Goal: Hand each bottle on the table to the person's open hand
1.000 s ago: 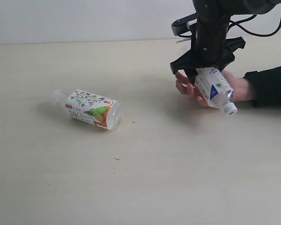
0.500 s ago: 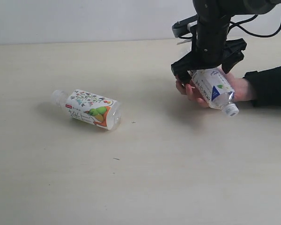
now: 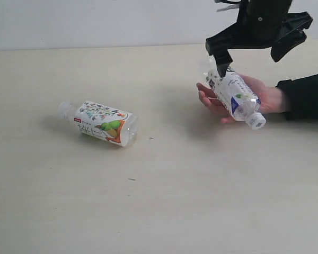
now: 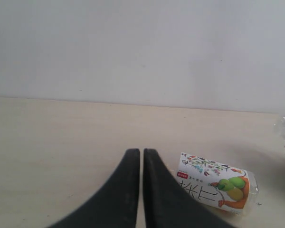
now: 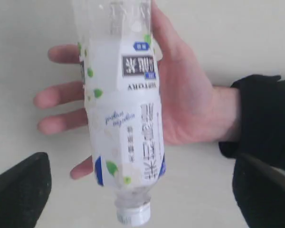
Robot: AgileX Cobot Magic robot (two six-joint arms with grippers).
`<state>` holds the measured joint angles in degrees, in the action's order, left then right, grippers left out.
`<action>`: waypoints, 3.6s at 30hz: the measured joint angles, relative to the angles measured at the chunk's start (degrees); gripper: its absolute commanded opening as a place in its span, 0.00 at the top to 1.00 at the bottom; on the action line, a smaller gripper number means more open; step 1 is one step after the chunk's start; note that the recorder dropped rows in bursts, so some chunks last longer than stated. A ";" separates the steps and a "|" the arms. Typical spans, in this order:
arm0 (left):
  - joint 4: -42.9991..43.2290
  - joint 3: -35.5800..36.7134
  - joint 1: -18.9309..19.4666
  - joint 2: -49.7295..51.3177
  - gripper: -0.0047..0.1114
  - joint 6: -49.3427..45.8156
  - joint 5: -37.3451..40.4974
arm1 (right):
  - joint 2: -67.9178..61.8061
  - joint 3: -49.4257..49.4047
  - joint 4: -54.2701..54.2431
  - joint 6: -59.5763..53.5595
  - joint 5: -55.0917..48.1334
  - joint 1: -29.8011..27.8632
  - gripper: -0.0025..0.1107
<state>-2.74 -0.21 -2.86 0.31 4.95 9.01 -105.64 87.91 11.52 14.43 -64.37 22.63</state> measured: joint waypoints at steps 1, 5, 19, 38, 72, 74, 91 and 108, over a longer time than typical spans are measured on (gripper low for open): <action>0.00 0.00 0.00 0.00 0.91 0.00 0.00 | 2.17 -1.71 -1.05 -0.39 0.00 0.00 0.35; 0.00 0.00 0.00 0.00 0.91 0.00 0.00 | 12.87 -9.81 -2.70 -0.74 1.74 0.00 0.81; 0.00 0.00 0.00 0.00 0.91 0.00 0.00 | 63.89 -51.50 -9.95 -4.34 29.57 0.00 0.98; 0.00 0.00 0.00 0.00 0.91 0.00 0.00 | 75.58 -67.22 -11.83 -3.98 31.60 0.00 0.98; 0.00 0.00 0.00 0.00 0.91 0.00 0.00 | 83.78 -72.96 -10.56 -2.48 41.28 0.00 0.98; 0.00 0.00 0.00 0.00 0.91 0.00 0.00 | 83.78 -72.96 -10.56 -2.48 41.39 0.00 0.98; 0.00 0.00 0.00 0.00 0.91 0.00 0.00 | 83.78 -72.96 -10.47 -2.37 41.62 0.00 0.98; 0.00 0.00 0.00 0.00 0.91 0.00 0.00 | 88.48 -72.96 -10.47 -2.26 41.62 0.00 0.98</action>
<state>-2.74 -0.21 -2.86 0.31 4.95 9.01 -17.16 14.94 1.05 12.17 -22.75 22.63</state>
